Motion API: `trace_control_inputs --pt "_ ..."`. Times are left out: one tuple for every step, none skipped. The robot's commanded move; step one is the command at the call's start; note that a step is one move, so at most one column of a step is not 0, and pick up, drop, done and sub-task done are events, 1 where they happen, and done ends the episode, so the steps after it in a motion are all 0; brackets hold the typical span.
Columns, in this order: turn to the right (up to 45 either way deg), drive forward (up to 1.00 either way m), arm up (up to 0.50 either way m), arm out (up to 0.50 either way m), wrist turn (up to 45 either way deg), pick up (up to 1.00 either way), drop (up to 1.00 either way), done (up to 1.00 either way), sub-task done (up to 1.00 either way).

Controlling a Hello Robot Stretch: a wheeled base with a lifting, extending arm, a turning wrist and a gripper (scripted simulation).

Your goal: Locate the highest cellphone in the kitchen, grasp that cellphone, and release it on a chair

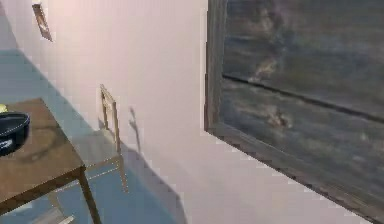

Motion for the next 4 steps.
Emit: trace_control_inputs --pt "45.0 0.0 0.0 0.0 0.0 0.0 0.0 0.0 0.0" --pt "45.0 0.0 0.0 0.0 0.0 0.0 0.0 0.0 0.0" --pt "45.0 0.0 0.0 0.0 0.0 0.0 0.0 0.0 0.0" --pt "42.0 0.0 0.0 0.0 0.0 0.0 0.0 0.0 0.0"
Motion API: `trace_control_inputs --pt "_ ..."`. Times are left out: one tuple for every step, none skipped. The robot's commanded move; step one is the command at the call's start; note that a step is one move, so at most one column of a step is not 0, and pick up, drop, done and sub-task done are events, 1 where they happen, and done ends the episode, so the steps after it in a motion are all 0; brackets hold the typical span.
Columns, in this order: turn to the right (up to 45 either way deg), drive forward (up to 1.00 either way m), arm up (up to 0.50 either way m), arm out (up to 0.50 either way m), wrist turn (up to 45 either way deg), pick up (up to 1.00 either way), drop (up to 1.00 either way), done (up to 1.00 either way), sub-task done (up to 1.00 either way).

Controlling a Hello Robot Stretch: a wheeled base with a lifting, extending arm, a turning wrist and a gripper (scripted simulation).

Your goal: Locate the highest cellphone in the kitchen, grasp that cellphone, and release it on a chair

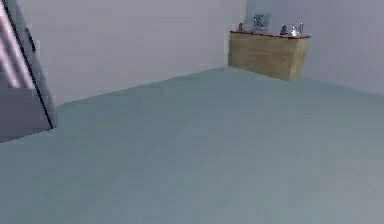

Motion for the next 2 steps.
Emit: trace_control_inputs --pt "45.0 0.0 0.0 0.0 0.0 0.0 0.0 0.0 0.0" --pt "45.0 0.0 0.0 0.0 0.0 0.0 0.0 0.0 0.0"
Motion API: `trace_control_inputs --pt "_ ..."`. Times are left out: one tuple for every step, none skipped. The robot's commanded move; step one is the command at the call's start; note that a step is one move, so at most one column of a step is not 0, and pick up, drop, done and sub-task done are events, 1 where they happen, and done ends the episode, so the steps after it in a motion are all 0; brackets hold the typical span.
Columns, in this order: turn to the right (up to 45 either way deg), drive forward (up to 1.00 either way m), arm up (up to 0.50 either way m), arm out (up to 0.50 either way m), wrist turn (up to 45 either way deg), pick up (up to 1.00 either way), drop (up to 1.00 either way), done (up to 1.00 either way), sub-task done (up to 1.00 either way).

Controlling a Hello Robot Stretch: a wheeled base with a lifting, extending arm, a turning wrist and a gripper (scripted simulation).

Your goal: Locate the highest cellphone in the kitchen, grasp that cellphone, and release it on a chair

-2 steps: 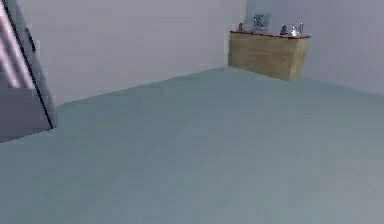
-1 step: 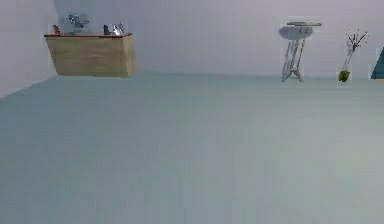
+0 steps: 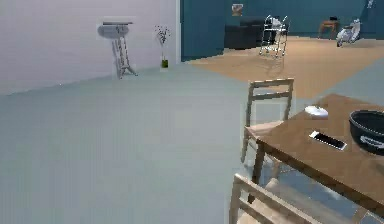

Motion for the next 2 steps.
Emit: trace_control_inputs --pt "45.0 0.0 0.0 0.0 0.0 0.0 0.0 0.0 0.0" --pt "36.0 0.0 0.0 0.0 0.0 0.0 0.0 0.0 0.0"
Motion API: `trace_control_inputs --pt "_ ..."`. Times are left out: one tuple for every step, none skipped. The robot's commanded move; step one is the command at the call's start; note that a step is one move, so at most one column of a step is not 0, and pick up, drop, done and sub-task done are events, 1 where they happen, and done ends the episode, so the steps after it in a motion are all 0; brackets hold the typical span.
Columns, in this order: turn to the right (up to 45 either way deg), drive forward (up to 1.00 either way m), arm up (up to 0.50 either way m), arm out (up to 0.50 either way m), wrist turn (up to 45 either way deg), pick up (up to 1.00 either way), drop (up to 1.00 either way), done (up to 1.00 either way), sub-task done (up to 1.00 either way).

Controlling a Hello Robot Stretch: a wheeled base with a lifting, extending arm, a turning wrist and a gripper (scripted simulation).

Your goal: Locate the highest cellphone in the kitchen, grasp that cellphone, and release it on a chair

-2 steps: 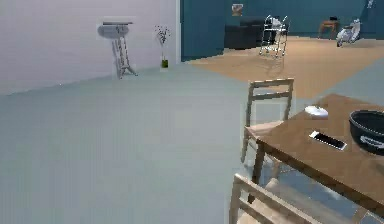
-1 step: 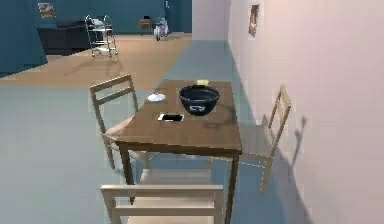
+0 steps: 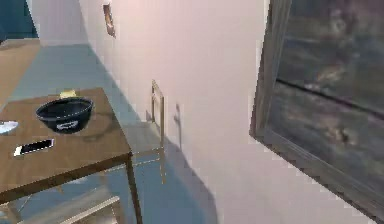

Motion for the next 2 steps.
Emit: trace_control_inputs --pt "-45.0 0.0 0.0 0.0 0.0 0.0 0.0 0.0 0.0" --pt "-45.0 0.0 0.0 0.0 0.0 0.0 0.0 0.0 0.0"
